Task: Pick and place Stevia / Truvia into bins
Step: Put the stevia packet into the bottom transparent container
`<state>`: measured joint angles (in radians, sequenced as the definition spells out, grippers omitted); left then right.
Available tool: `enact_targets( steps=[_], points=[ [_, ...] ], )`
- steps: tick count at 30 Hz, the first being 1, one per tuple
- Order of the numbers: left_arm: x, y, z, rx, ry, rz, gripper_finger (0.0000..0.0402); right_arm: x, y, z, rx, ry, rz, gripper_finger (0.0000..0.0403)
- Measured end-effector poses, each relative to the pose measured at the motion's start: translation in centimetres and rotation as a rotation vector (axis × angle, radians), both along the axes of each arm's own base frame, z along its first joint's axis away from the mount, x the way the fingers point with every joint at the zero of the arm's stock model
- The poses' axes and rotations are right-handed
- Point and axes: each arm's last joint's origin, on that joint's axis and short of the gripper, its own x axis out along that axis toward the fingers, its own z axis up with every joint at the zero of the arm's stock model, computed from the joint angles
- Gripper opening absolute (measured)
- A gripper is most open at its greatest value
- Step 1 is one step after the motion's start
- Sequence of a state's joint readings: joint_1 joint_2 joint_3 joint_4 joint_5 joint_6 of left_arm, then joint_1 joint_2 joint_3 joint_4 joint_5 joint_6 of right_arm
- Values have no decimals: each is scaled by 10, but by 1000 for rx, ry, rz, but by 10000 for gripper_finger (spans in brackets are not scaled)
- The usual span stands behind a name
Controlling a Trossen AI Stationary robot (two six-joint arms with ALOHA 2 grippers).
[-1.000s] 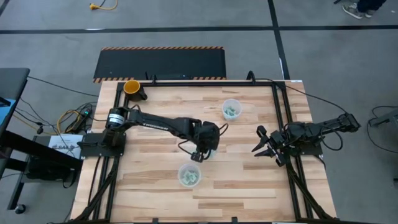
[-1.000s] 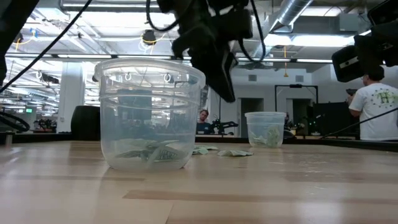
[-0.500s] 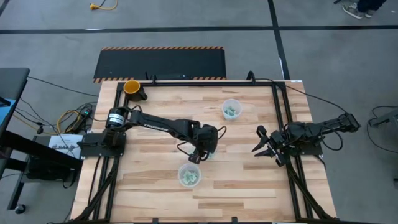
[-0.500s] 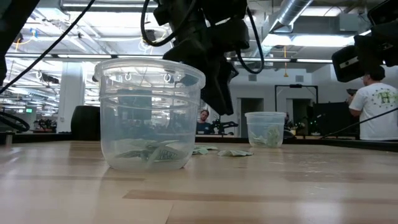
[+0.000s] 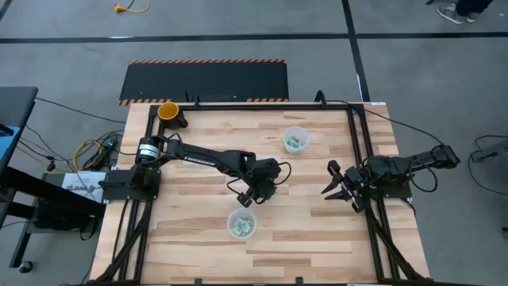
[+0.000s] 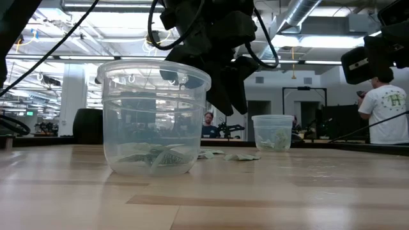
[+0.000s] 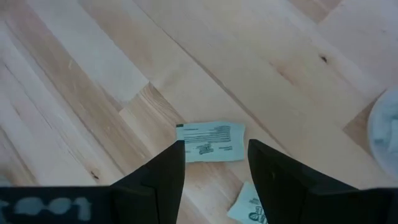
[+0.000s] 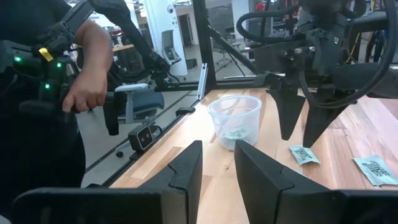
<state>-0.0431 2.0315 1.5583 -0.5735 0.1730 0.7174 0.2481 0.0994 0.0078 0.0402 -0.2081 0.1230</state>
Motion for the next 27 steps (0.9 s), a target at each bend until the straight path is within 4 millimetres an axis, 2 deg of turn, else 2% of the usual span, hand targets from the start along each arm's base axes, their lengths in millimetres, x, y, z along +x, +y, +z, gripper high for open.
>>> enact_targets(
  steps=[7, 12, 20, 27],
  points=[
    [7, 3, -18, -4, 31, 8, 166, 0, 0, 0, 1, -2, 0, 87],
    [10, 8, -21, -15, 42, 13, 166, 0, 0, 0, 0, 3, 1, 87],
    [15, 11, -43, -59, 93, 19, 166, 1, 0, -1, -4, 15, 0, 87],
    [20, 12, -52, -67, 93, 21, 166, 2, 0, -3, -8, 32, 0, 87]
  ],
)
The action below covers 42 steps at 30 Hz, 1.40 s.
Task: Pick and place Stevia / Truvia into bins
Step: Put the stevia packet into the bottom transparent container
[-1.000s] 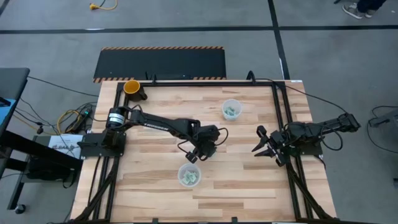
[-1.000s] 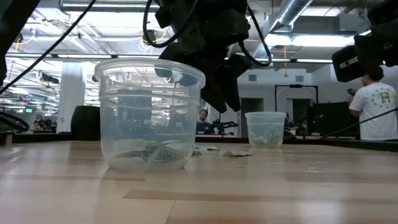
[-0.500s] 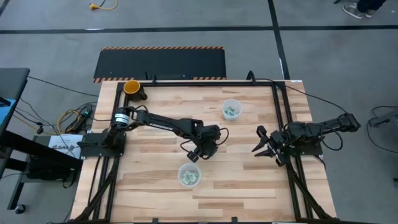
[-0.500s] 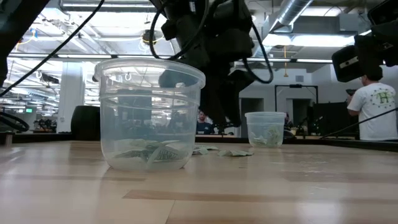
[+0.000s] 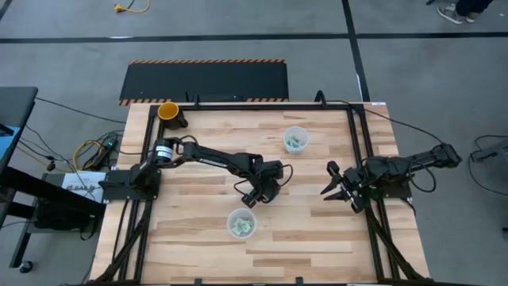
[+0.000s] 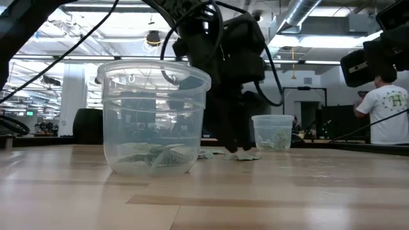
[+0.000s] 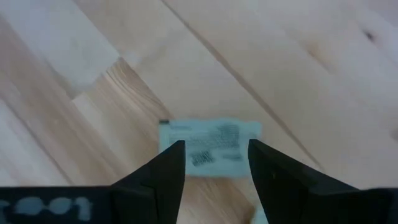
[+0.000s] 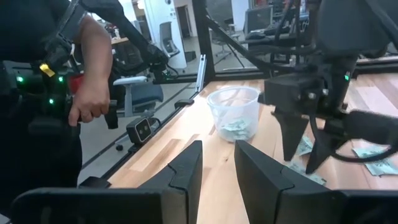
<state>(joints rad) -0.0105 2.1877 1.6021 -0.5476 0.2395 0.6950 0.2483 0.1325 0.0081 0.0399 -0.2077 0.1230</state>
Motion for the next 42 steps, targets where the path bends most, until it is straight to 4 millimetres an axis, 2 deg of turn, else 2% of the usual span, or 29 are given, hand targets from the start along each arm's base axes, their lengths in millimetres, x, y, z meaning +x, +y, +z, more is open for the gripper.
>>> enact_targets(
  steps=[6, 16, 34, 42],
  points=[
    [2, 0, -3, -5, -3, 14, 163, 0, 0, 0, -1, 5, 0, 87],
    [2, 2, -3, 14, 8, 54, 127, 0, 0, 0, -1, 4, 0, 87],
    [0, 14, -8, 19, 51, 89, 6, 0, 0, 0, -1, 4, 1, 87],
    [0, 14, -9, 29, 37, 95, 7, 0, 0, 0, -1, 4, 1, 87]
  ],
)
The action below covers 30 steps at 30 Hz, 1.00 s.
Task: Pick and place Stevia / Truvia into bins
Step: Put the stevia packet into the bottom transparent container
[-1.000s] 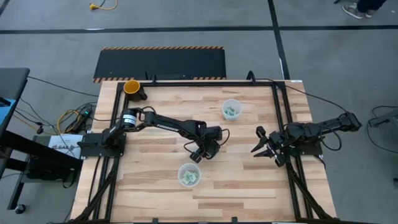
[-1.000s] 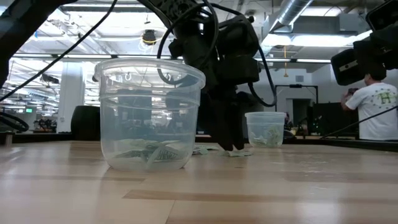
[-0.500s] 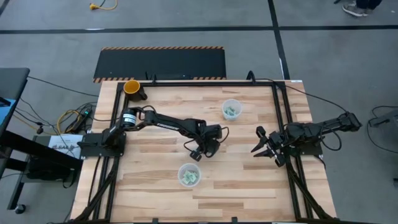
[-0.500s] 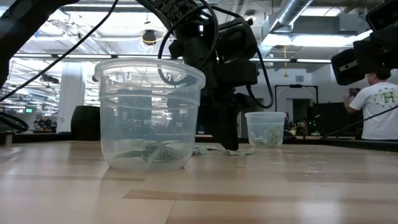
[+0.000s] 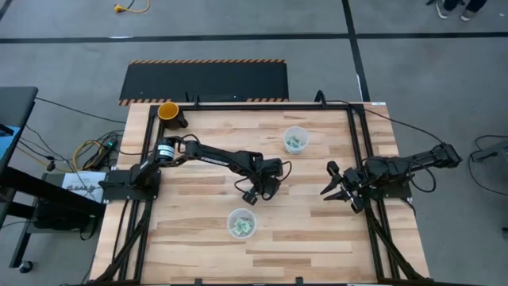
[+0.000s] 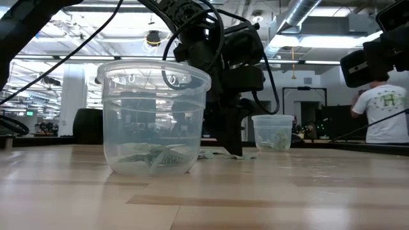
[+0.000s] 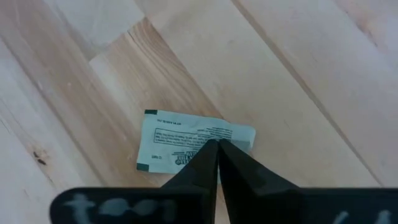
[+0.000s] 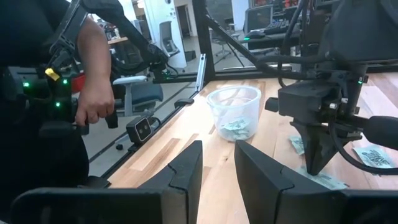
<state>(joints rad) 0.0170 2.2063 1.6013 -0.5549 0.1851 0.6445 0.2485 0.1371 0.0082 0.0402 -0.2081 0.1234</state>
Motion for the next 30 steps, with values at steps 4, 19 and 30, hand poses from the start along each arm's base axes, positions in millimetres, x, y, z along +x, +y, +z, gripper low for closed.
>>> enact_targets(
  steps=[4, 19, 30],
  points=[
    [1, -1, 0, -1, -6, -4, 7, 0, 0, 0, 0, 0, 0, 87],
    [1, -7, -1, 14, -12, -9, 93, 0, 0, 0, 0, 0, 0, 87],
    [0, -7, -1, 18, -4, -25, 82, 0, 0, 0, 0, 0, 0, 87]
  ],
)
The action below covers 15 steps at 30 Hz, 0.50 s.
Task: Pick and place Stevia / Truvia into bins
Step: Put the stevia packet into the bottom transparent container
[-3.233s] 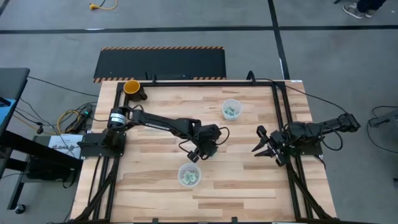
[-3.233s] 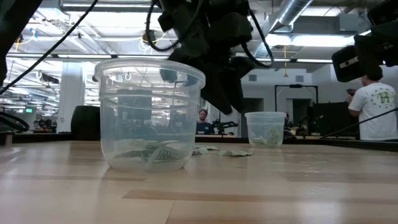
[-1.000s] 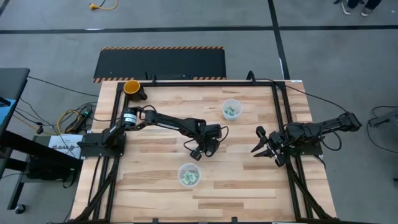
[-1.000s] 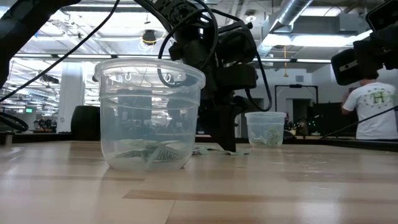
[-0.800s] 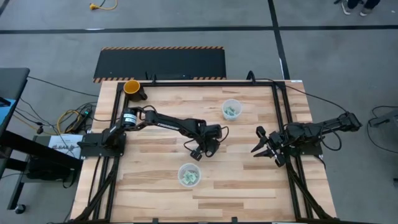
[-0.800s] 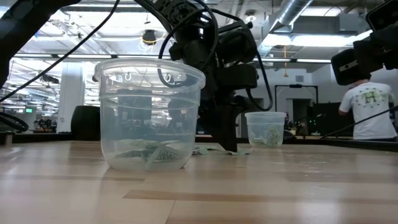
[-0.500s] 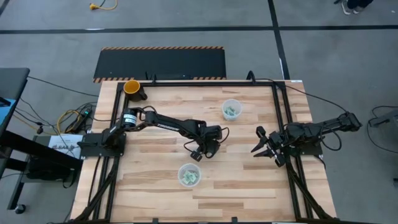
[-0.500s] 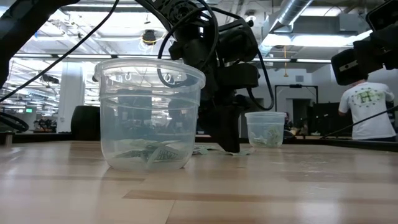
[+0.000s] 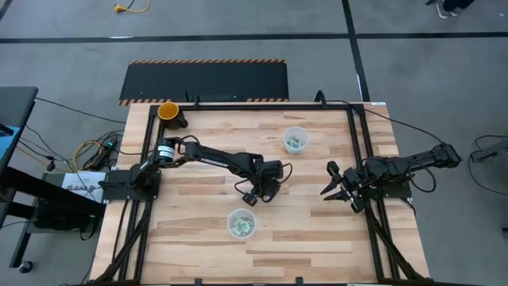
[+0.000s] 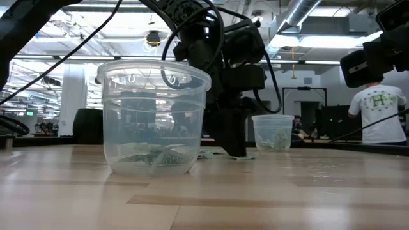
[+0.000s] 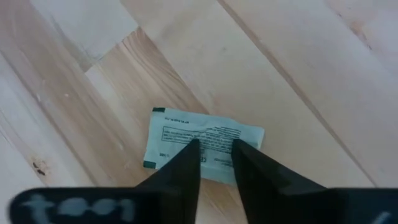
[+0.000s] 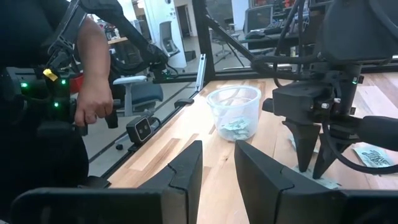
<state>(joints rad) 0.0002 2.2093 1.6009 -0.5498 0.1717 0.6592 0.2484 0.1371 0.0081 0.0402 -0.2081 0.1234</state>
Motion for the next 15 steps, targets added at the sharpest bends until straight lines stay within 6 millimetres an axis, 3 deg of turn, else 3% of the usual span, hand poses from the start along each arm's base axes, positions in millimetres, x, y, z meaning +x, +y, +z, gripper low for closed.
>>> enact_targets(
  steps=[6, 15],
  points=[
    [0, 1, 0, 28, -7, -11, 8, 0, 0, 0, 0, 0, 0, 87],
    [1, 1, 0, 53, -14, -35, 1, 0, 0, 0, 0, 0, 0, 87]
  ],
)
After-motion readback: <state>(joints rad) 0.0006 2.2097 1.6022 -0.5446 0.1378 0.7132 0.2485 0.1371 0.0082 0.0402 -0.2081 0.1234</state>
